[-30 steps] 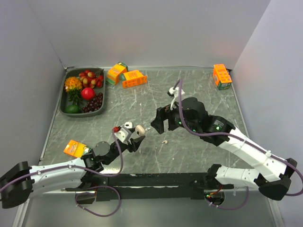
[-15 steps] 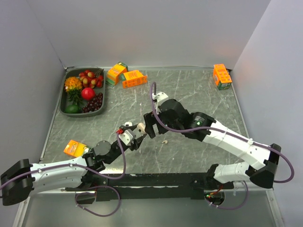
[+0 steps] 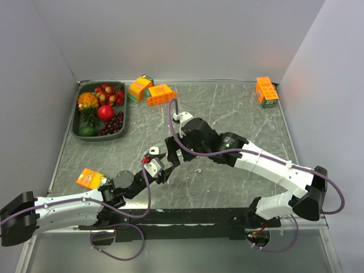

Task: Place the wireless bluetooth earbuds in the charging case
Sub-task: Open the charging case.

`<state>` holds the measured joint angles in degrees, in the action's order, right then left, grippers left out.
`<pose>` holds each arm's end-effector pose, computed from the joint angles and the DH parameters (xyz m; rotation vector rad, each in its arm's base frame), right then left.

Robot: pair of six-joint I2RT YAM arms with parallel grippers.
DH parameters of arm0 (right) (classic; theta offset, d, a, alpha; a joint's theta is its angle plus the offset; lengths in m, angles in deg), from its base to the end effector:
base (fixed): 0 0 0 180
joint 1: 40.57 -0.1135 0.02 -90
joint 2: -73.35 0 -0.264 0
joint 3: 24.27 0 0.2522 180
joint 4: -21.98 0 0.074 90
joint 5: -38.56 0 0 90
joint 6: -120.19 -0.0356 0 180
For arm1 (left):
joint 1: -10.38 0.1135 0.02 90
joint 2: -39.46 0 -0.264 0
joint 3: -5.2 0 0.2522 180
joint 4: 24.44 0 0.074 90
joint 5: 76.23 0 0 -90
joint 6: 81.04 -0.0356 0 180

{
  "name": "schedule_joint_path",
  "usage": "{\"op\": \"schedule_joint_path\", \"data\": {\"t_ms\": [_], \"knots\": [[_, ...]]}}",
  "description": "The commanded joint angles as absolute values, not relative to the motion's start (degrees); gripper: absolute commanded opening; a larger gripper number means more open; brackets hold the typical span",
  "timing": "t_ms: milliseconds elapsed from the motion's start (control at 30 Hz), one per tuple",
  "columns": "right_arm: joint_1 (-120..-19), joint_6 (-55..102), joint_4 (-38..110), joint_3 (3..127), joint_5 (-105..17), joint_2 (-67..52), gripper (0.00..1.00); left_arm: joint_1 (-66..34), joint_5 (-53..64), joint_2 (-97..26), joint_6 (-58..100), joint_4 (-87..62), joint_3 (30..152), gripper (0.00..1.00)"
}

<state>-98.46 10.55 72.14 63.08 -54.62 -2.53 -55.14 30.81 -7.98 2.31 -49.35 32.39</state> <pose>0.1549 0.2431 0.3512 -0.7342 2.2121 0.6504 0.0865 -0.1647 0.2294 0.6880 1.3587 -0.6053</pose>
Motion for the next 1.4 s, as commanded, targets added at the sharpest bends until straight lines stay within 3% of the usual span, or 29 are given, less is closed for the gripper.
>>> {"op": "schedule_joint_path", "data": {"t_ms": [0, 767, 1367], "knots": [[-98.8, 10.4, 71.4, 65.9, -54.3, -3.7, 0.93, -55.9, 31.8, -6.7, 2.4, -50.8, 34.1, 0.01], [-97.9, 9.6, 73.2, 65.3, -57.0, -2.2, 0.92, -56.7, 33.5, -4.4, 2.2, -50.2, 32.4, 0.01], [-95.1, 9.4, 71.2, 63.8, -52.4, 2.0, 0.95, -57.4, 35.4, -4.9, 1.6, -50.0, 32.1, 0.01]]}}
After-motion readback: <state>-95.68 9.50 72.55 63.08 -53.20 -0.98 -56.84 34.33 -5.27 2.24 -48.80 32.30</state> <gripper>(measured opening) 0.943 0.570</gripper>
